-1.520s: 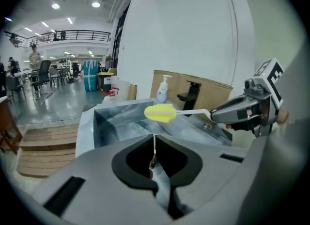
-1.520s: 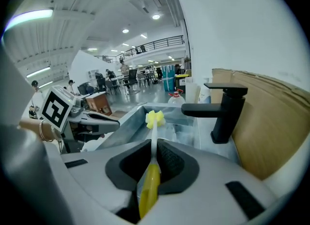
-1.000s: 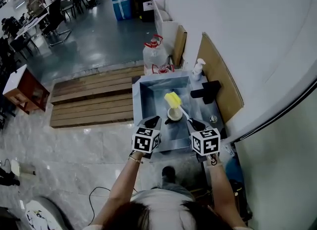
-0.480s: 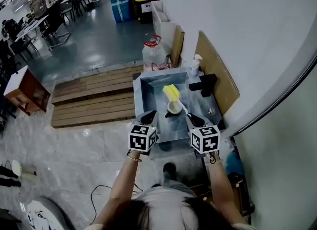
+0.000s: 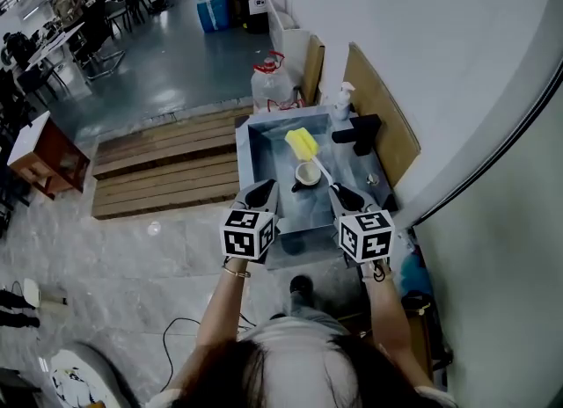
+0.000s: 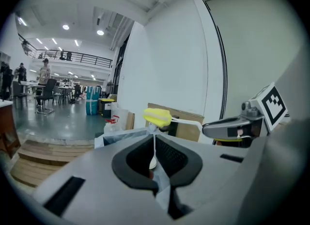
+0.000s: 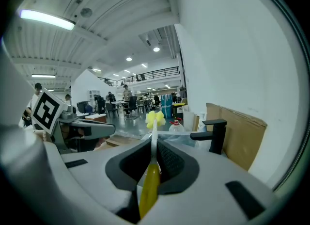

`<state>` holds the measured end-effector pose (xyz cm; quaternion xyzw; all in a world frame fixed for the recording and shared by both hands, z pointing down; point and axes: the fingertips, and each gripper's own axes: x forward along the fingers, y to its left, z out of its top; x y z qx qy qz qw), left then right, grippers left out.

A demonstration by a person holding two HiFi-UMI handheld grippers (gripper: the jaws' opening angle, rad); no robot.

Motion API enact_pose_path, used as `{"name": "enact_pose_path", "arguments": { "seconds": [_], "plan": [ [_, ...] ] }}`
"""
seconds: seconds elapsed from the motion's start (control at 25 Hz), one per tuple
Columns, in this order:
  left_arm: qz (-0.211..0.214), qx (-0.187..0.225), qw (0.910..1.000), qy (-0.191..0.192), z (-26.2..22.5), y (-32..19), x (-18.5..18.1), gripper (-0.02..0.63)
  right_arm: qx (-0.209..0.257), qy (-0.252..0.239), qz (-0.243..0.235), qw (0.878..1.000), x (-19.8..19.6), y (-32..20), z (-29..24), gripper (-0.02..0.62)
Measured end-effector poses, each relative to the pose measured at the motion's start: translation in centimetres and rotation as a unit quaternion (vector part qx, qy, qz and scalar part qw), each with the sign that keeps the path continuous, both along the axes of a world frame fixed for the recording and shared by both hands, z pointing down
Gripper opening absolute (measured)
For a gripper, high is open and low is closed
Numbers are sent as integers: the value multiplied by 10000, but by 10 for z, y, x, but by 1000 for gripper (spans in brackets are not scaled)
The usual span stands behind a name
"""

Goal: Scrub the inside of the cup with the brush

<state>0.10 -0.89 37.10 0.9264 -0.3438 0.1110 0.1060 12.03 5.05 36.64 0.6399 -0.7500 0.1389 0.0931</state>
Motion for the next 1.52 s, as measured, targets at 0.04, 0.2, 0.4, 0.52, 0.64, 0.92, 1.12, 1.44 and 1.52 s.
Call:
{"name": "enact_pose_path", "arguments": {
  "seconds": [0.04,0.2,0.4,0.52,0.64,0.92,1.12,1.44,1.52],
  "plan": [
    [5,46,10000,22,-4,2,0,18,46,-10,9,10000,0,2,-3,53],
    [47,230,9997,88,-20,13,0,18,235,-25,24,9997,-2,12,-13,52],
    [93,441,9989,163,-36,26,1,18,421,-42,52,9991,-2,21,-24,52],
    [107,559,9983,158,-44,35,-2,17,518,-12,67,9986,-5,28,-31,52],
    [116,638,9977,190,-49,42,-6,17,597,4,82,9982,-10,34,-36,52],
    [76,774,9966,268,-59,56,-22,14,752,-46,114,9971,-21,45,-44,52],
    [68,846,9958,337,-64,67,-36,12,847,-22,139,9963,-30,51,-50,52],
    [98,975,9942,440,-74,88,-49,12,898,19,164,9958,-41,62,-54,52],
    [113,972,9939,512,-76,94,-52,12,911,30,171,9957,-43,66,-55,52]
  ]
}}
